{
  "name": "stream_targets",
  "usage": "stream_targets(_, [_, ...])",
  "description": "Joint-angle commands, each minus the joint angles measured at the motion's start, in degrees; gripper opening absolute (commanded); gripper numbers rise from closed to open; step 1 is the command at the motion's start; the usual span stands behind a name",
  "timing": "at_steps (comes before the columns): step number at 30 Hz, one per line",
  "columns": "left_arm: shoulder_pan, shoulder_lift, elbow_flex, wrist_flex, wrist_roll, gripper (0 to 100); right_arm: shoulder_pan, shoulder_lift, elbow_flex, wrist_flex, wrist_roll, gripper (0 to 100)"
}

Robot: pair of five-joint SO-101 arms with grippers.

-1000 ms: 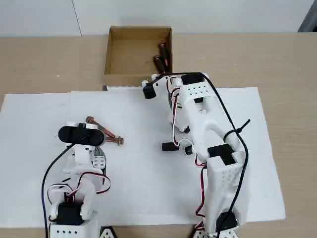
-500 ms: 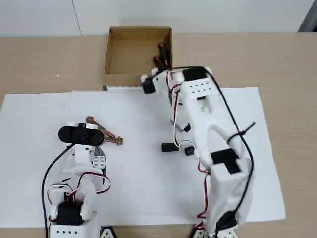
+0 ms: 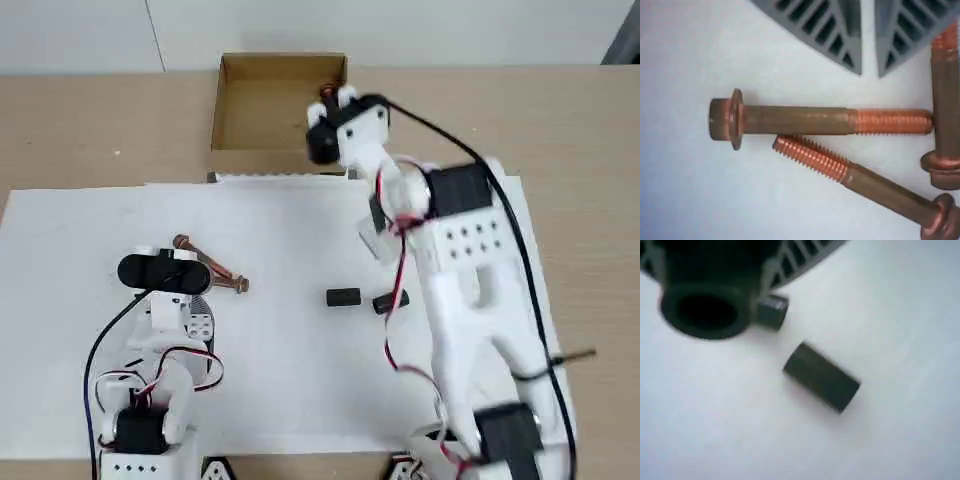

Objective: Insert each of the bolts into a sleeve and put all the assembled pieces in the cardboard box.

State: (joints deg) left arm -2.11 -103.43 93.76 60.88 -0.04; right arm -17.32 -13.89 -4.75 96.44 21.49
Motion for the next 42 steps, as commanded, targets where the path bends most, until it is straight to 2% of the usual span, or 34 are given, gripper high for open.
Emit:
stream_targets(1, [-0.26,-0.44,-0.40,-1.05,0.00,1,0.48,-11.30,7.74,0.31,-2.46,0.4])
stream_targets(4, [-0.44,-0.26,-1.80,0.35,-0.18,1,2.15,-18.59,15.82,0.31,-3.25,0.4])
stream_targets(8, [-0.44,-0.26,-8.31,6.24,-2.46,1,7.16,-26.07,26.64,0.22,-3.16,0.4])
stream_targets(15, [-4.75,2.99,-20.62,11.43,-7.47,1,11.82,-35.38,34.81,0.13,-3.16,0.4])
stream_targets(19, [-8.00,12.92,-27.21,11.08,-7.56,1,13.67,-37.14,35.34,-0.22,-3.16,0.4])
stream_targets(27, [-8.26,41.58,-44.62,11.78,-7.47,1,16.92,-37.32,35.43,-0.22,-3.25,0.4])
stream_targets(42, [-8.26,86.77,-72.66,29.45,-7.30,1,22.81,-37.67,35.43,-0.22,-3.25,0.4])
